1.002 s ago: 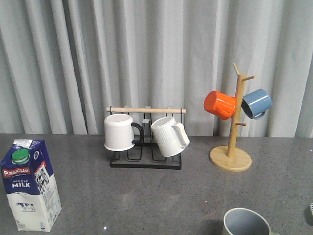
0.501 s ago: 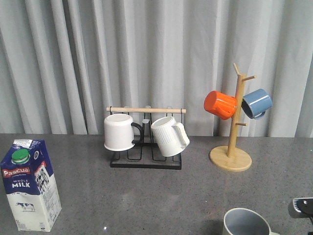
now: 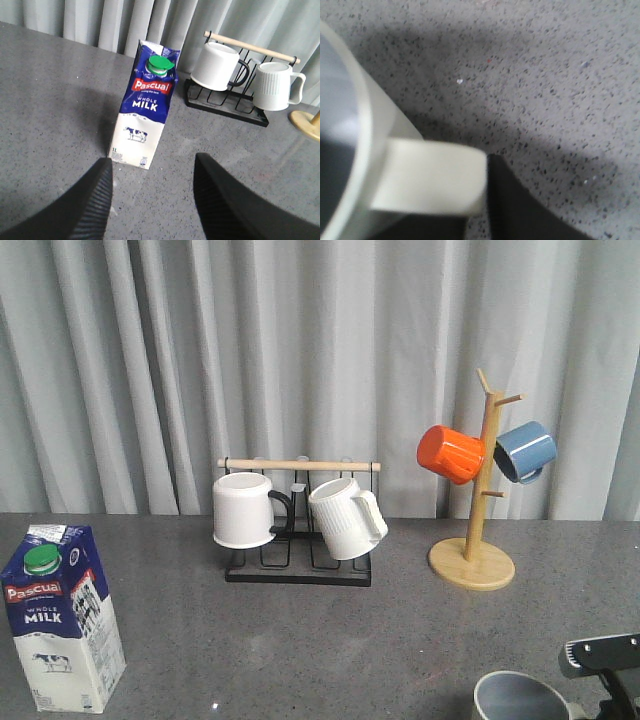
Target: Place milk next to cup
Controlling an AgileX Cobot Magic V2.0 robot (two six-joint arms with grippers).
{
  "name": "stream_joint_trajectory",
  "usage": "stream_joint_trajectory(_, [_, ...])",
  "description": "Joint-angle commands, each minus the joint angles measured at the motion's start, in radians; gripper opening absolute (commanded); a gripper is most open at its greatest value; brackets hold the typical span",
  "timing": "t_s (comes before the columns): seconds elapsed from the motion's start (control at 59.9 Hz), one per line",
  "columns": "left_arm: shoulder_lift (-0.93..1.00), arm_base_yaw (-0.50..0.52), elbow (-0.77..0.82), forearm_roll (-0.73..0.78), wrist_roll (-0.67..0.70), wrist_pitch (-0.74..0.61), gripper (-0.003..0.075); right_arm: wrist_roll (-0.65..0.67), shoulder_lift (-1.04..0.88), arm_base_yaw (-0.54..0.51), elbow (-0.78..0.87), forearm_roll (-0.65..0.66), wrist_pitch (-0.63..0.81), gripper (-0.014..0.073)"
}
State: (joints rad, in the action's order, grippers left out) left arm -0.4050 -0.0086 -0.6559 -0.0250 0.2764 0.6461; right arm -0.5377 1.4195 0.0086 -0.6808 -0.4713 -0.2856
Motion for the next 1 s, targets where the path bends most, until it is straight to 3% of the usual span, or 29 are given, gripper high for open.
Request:
stream_joint_trajectory(0.0, [-0.015,-0.003,-0.033,-0.001,0.000,-0.052,0.0367,-0.015,-0.029,-0.004,-0.030,-0.024,0.061,-0.0011])
stream_joint_trajectory(0.134, [-0.015,-0.003,-0.033,-0.001,0.000,-0.046,0.0367,-0.040,-0.048,-0.004,-0.069,-0.059,0.017,-0.0009])
stream_joint_trajectory(0.351, [-0.015,-0.003,-0.033,-0.001,0.000,-0.045,0.0367,-0.048,-0.050,0.000,-0.287,-0.134,-0.111,-0.0006])
stream_joint_trajectory(0.684, [-0.015,-0.003,-0.033,-0.001,0.000,-0.045,0.0367,-0.036,0.140,0.217,-0.501,-0.128,-0.095,-0.0005])
stream_joint_trajectory(0.985, [-0.015,-0.003,-0.033,-0.001,0.000,-0.043,0.0367,-0.036,0.321,0.275,-0.512,-0.125,-0.084,0.0001])
